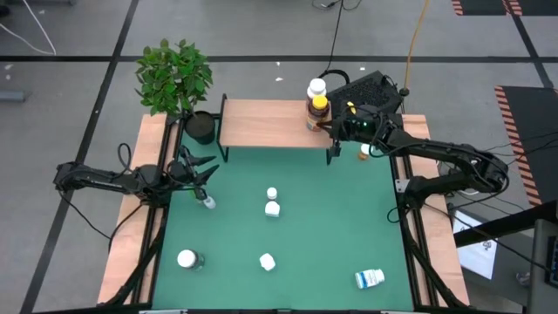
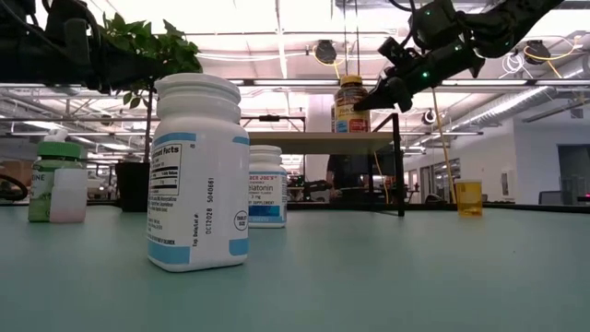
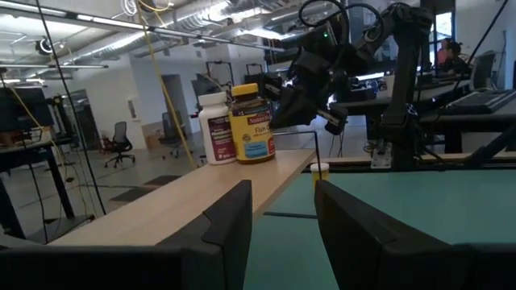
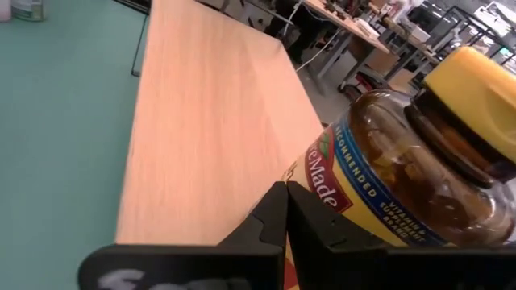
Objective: Pick and place medicine bottles onto shelf by color
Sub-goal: Put the yellow pill bottle on the shelf, then put the large white pill bottle on the top shelf
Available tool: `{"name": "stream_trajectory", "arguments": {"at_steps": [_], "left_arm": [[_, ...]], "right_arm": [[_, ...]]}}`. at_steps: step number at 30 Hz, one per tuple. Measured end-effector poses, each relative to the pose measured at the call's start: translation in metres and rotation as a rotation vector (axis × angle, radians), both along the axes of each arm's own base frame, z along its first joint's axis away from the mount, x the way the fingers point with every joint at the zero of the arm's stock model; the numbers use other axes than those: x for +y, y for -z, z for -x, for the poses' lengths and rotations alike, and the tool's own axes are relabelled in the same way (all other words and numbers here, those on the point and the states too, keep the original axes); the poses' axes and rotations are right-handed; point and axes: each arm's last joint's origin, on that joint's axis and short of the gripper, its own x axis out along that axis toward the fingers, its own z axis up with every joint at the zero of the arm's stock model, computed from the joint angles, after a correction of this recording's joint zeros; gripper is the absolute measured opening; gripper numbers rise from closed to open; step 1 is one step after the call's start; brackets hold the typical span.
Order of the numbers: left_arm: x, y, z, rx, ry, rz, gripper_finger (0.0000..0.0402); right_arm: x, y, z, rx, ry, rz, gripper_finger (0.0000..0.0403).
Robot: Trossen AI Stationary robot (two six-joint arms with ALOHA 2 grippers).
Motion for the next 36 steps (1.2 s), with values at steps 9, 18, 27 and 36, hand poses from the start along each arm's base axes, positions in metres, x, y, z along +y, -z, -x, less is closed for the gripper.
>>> {"name": "stream_trajectory", "arguments": {"at_steps": [9,18,27,36], "left_arm": [[0.0,0.0,0.0,-0.002,0.0,0.001,0.0141],[0.0,0.0,0.0,-0.003,0.001,0.003,0.0141],[0.0,0.0,0.0,-0.003,0.001,0.001,0.014],[0.0,0.001,0.0,0.003,0.005,0.02,0.014]], "right_arm": [[0.0,-0.001,0.0,-0.006,-0.001,0.001,0.0],[-0.001,-0.003,0.0,-0.023,0.002,0.018,0.0],[-0.002,-0.003,0.0,-0.025,0.005,0.024,0.0],[0.028,-0.027,0.019,-0.089,-0.013,-0.1,0.0006]]}}
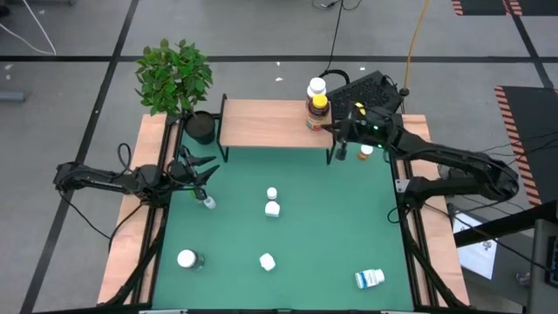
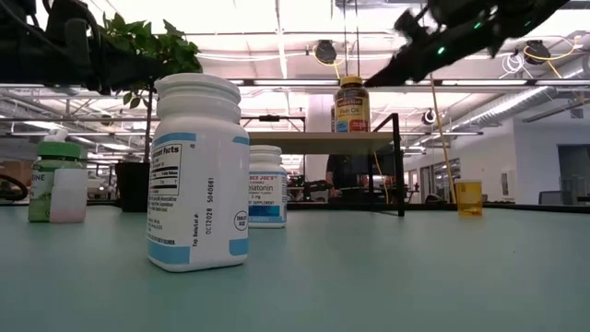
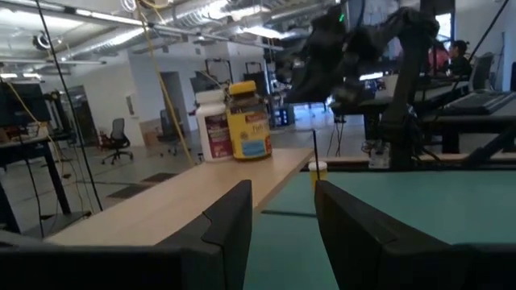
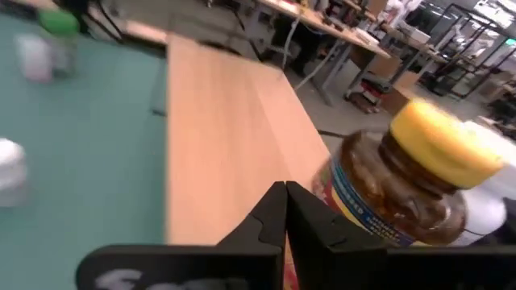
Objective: Pick and place medicine bottles onto shelf by color
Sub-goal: Put the large white pill bottle on the top shelf
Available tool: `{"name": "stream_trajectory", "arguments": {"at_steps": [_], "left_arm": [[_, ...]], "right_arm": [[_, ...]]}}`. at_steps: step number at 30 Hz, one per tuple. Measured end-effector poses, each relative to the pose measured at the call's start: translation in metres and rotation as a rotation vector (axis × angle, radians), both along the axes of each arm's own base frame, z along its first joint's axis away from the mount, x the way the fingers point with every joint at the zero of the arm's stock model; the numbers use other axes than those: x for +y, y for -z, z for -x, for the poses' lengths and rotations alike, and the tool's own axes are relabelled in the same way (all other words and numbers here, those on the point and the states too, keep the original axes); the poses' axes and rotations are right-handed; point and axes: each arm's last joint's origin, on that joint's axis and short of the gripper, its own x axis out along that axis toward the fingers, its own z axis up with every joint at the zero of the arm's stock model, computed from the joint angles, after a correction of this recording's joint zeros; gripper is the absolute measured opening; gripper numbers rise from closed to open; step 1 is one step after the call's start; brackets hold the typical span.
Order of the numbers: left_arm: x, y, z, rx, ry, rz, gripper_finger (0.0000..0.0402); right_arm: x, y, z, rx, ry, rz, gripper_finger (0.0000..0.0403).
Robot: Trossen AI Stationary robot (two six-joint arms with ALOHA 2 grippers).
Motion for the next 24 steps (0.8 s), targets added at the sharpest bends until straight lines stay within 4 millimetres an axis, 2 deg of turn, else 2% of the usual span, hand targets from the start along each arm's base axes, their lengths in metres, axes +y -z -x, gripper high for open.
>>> {"name": "stream_trajectory", "arguments": {"at_steps": [4,7,13,18,24], "left_arm": [[0.0,0.003,-0.001,0.017,0.007,0.038,0.0141],[0.0,0.004,-0.001,0.012,0.011,0.064,0.014],[0.0,0.002,0.0,-0.014,0.014,0.08,0.014],[0.0,-0.001,0.0,-0.034,0.012,0.063,0.014],[0.0,-0.001,0.0,-0.027,0.01,0.053,0.014]], "right_arm": [[0.029,-0.011,0.018,-0.008,-0.048,-0.109,0.0027],[0.051,-0.013,0.027,0.018,-0.109,-0.203,0.0052],[0.086,-0.002,0.026,0.12,-0.157,-0.395,0.011],[0.111,0.02,-0.004,0.161,-0.242,-0.42,0.0149],[0.125,0.046,-0.054,0.056,-0.326,-0.393,0.0198]]}}
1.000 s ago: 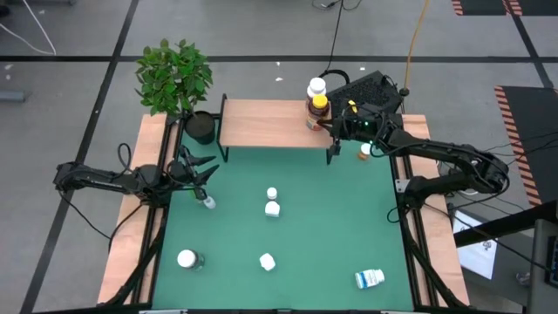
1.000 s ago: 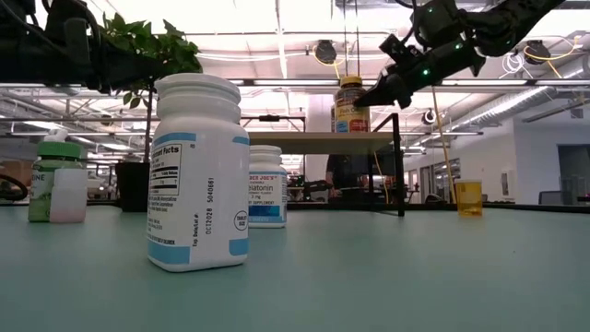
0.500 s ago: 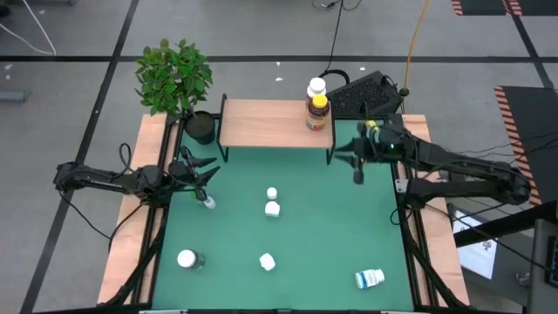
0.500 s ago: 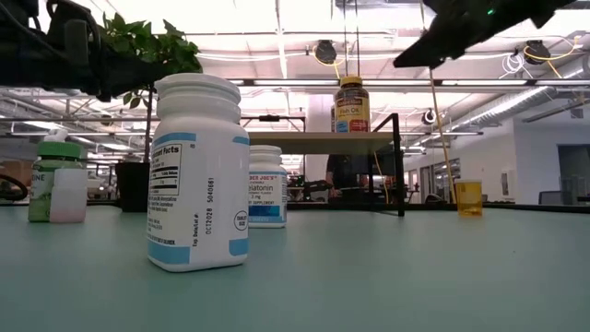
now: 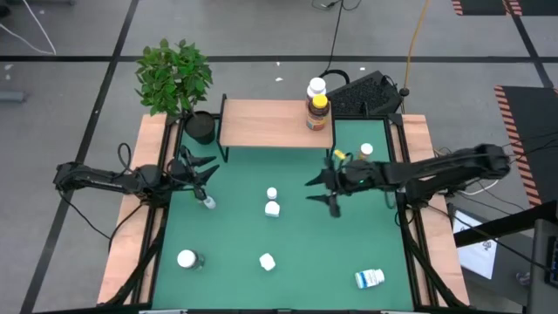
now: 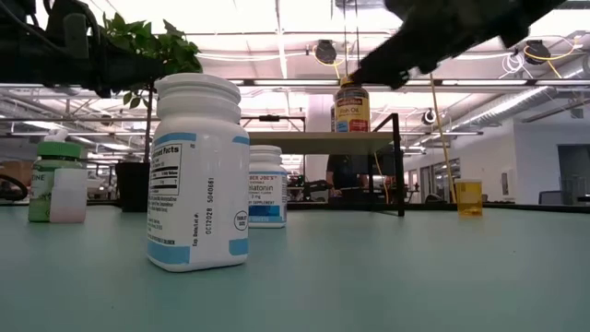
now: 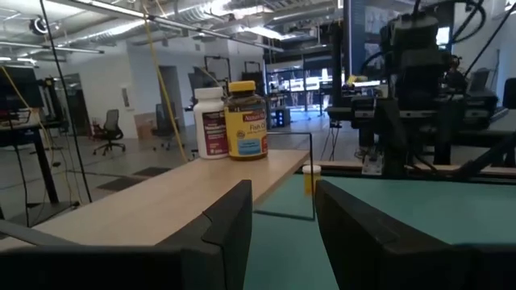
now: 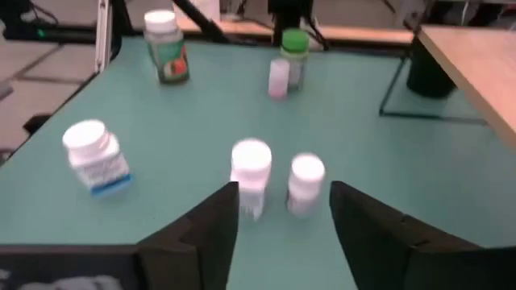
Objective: Pick and place medicine bottles onto shelf by color
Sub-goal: Put the large white pill bottle on the top shelf
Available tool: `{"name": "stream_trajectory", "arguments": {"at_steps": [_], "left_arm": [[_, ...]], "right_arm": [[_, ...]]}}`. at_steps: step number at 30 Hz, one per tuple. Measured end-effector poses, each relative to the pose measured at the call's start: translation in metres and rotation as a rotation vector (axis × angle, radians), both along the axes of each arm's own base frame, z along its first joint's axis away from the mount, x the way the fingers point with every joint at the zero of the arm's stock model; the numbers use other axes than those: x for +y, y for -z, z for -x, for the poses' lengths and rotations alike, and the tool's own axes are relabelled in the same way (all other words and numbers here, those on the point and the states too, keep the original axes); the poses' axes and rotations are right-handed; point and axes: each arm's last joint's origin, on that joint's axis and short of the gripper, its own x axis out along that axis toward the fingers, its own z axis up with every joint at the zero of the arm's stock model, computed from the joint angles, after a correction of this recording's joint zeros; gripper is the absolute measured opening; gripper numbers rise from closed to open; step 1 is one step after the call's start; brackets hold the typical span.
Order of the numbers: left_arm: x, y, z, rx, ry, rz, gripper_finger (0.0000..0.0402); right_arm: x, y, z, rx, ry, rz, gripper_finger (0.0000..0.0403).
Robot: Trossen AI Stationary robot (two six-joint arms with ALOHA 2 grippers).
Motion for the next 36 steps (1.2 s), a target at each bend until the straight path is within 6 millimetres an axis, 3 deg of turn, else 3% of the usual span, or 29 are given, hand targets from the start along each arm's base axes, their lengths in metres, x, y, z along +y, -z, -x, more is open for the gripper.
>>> {"name": "stream_trajectory", "arguments": {"at_steps": [6,16,25,36], "left_arm": [[0.0,0.003,-0.001,0.034,-0.001,-0.006,0.014],[0.0,0.004,-0.001,0.051,-0.002,-0.015,0.014],[0.0,0.006,-0.001,0.062,0.002,0.007,0.014],[0.0,0.007,-0.001,0.066,0.004,0.017,0.014]], "right_arm": [[0.001,0.026,-0.037,-0.109,-0.008,0.018,0.0246],[0.011,0.06,-0.101,-0.037,-0.032,0.015,0.0277],[0.024,0.079,-0.119,0.006,0.002,-0.049,0.0275],[0.036,0.09,-0.118,0.042,0.012,-0.027,0.0257]]}}
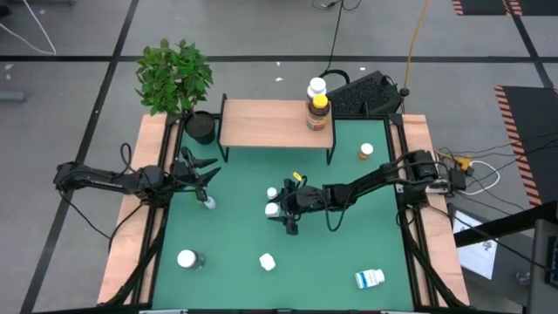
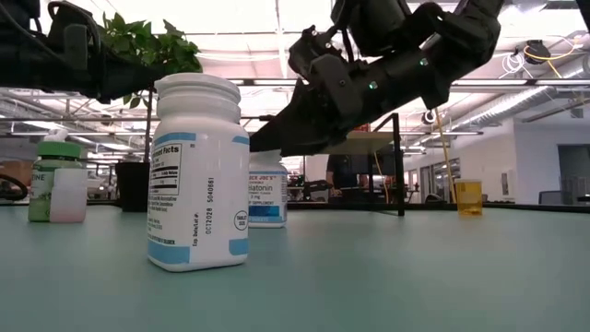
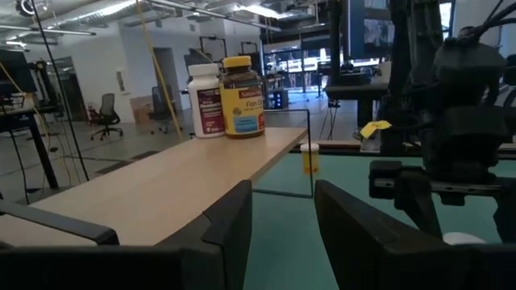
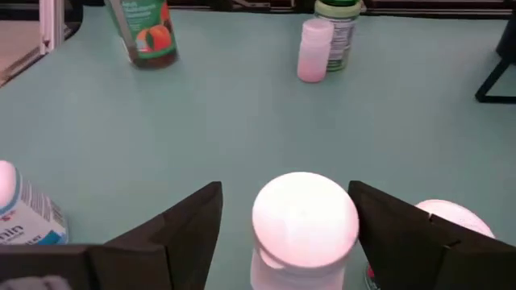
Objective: Pick and place medicine bottles onto shelf by color
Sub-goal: Put the large white pill bottle on the top shelf
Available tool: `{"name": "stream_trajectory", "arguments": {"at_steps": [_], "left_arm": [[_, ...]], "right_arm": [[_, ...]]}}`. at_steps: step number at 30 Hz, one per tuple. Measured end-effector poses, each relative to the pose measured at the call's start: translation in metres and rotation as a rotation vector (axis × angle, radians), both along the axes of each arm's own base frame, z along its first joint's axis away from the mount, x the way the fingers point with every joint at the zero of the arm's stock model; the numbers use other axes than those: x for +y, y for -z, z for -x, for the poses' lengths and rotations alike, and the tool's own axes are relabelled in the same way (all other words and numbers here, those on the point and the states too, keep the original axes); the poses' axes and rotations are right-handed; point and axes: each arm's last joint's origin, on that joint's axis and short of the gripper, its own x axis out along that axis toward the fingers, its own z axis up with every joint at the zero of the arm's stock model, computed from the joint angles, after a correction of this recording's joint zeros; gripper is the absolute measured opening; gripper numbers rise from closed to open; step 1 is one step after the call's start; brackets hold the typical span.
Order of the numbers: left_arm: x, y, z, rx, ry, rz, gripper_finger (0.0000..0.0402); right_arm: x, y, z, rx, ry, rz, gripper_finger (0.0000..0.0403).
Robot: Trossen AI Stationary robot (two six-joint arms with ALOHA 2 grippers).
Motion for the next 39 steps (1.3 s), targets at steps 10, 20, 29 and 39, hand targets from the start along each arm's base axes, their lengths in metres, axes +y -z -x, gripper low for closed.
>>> {"name": "stream_trajectory", "arguments": {"at_steps": [10,20,29,39], "left_arm": [[0.0,0.0,0.0,-0.002,0.0,0.003,0.014],[0.0,0.0,0.0,-0.003,0.0,0.003,0.014],[0.0,0.0,0.0,-0.003,0.0,0.003,0.014],[0.0,-0.001,0.0,-0.005,-0.001,-0.009,0.014]], "right_arm": [[-0.001,0.003,0.001,0.029,0.011,0.044,0.0205],[-0.006,-0.027,0.013,0.042,-0.059,0.084,0.018],[-0.049,-0.112,0.067,0.054,-0.04,0.216,0.018],[-0.125,-0.161,0.121,-0.037,0.1,0.307,0.0182]]}}
